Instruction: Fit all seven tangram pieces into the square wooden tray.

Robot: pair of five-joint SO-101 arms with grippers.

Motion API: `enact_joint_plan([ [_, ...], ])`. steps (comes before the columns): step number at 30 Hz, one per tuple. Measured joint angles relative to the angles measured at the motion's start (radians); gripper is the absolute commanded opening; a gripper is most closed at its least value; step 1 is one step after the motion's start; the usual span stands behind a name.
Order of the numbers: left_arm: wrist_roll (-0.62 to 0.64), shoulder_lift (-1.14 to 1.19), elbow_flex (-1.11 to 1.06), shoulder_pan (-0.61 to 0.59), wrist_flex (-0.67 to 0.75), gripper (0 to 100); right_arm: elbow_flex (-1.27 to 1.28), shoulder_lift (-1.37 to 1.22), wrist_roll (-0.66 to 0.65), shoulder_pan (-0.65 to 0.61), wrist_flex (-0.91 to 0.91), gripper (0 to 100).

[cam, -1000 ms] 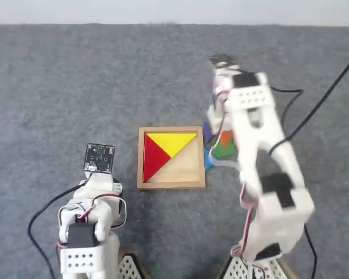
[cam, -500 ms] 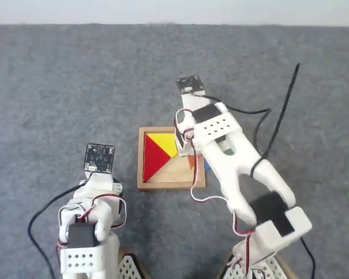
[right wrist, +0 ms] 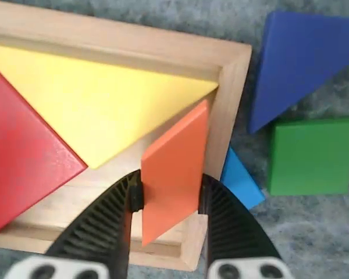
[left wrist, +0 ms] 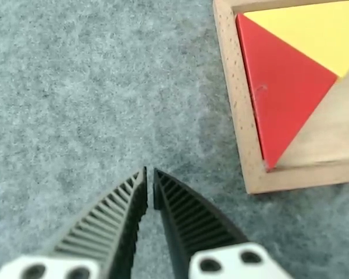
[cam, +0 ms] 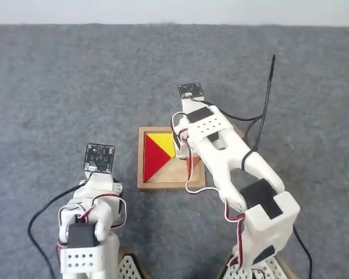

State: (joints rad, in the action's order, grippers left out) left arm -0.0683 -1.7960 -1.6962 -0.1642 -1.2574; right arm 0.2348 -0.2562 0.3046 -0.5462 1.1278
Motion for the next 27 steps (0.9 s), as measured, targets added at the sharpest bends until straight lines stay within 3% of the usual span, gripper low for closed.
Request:
enact_joint_plan([
  [3, 0.000, 0.000, 0.000, 0.000, 0.000, 2, -0.009, -0.002, 0.000, -0.006, 0.000, 28.1],
  [6, 0.000, 0.000, 0.000, 0.000, 0.000, 2, -0.011, -0.003, 0.000, -0.006, -0.002, 32.7],
  [13, 0.000, 0.000, 0.000, 0.000, 0.000, 2, -0.021, -0.005, -0.005, -0.002, -0.002, 22.4],
  [21, 0.000, 0.000, 0.000, 0.000, 0.000, 2, -0.052, 0.117, -0.094, -0.005, 0.028, 22.3],
  [27, 0.000, 0.000, 0.000, 0.000, 0.000, 2, -0.052, 0.187, -0.124, 0.061, 0.057, 22.3],
])
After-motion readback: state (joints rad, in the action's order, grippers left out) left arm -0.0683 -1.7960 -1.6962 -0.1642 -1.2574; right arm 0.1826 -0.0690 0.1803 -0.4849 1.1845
